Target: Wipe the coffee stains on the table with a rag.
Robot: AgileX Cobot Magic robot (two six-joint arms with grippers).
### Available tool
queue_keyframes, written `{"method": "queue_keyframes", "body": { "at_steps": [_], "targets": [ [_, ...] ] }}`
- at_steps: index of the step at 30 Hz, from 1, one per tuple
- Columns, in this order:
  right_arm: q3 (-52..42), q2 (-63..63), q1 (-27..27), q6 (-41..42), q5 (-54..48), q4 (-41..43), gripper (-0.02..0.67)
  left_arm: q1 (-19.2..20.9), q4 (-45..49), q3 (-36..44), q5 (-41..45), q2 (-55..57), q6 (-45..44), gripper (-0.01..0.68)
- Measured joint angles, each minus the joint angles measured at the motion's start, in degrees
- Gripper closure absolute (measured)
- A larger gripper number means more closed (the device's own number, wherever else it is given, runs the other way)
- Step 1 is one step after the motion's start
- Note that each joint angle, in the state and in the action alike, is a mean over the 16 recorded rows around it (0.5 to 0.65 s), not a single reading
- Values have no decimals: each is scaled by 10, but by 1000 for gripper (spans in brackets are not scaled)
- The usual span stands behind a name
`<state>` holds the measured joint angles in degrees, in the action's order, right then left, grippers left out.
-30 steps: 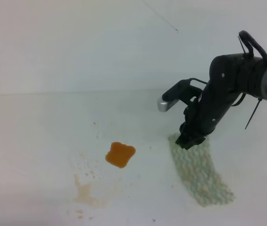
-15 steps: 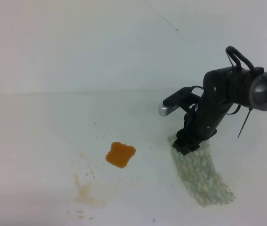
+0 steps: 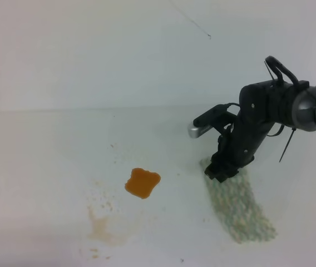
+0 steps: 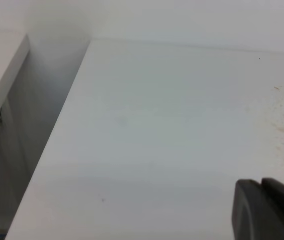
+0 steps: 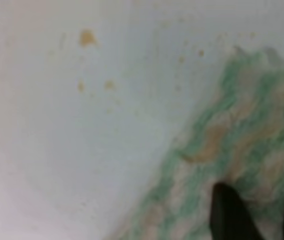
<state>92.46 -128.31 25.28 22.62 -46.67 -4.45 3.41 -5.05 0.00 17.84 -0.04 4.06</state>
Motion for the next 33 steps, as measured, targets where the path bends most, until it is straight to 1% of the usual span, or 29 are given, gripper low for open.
{"method": "queue_keyframes", "body": {
  "at_steps": [4,8,11,21,33],
  "targets": [
    [6,-6,0,7,-7,-3,528,0,0,0,0,0,0,675],
    [23,-9,1,21,-15,-25,613,0,0,0,0,0,0,675],
    [46,-10,3,35,-25,-46,643,0,0,0,0,0,0,675],
    [157,-13,25,72,-55,-131,646,0,0,0,0,0,0,675],
    [249,-64,69,86,-55,-172,650,0,0,0,0,0,0,675]
  ]
}}
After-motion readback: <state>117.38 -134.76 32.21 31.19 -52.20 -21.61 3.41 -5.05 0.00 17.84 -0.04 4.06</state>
